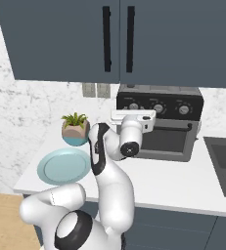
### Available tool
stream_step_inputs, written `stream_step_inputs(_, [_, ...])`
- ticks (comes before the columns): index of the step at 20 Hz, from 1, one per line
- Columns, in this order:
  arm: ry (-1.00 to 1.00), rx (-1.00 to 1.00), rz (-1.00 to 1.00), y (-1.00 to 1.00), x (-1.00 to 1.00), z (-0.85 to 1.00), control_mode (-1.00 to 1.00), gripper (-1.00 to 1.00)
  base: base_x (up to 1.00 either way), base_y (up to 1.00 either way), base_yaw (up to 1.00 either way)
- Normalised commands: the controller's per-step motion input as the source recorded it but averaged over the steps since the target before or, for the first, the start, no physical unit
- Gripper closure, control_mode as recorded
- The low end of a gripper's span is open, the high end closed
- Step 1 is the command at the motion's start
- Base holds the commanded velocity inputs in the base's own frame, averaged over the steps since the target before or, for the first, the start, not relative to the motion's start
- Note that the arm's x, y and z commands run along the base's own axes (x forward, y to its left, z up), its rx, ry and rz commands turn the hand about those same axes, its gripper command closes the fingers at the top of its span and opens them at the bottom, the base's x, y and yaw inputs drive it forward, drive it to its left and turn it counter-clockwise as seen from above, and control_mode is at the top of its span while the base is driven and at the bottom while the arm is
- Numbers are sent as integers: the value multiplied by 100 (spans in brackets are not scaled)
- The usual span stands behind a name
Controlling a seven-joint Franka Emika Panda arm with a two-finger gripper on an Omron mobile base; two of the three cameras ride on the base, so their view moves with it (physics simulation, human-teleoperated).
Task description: Pick up the kebab skewer and baguette bread, and place them inside the toaster oven. Close the toaster oven door and start by setting the timer.
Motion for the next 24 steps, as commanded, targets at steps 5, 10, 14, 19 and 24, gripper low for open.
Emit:
stream_step_inputs(5, [0, 0, 0, 0, 0, 2, -100, 100, 0, 0, 0])
stream_step_inputs(10, [-1, -2, 0, 0, 0, 11, -100, 100, 0, 0, 0])
stream_step_inputs(14, [0, -2, 0, 0, -4, 19, -100, 100, 0, 0, 0])
stream_step_inputs(19, [0, -2, 0, 0, -13, 27, -100, 100, 0, 0, 0])
stream_step_inputs(24, [0, 0, 0, 0, -10, 32, -100, 100, 0, 0, 0])
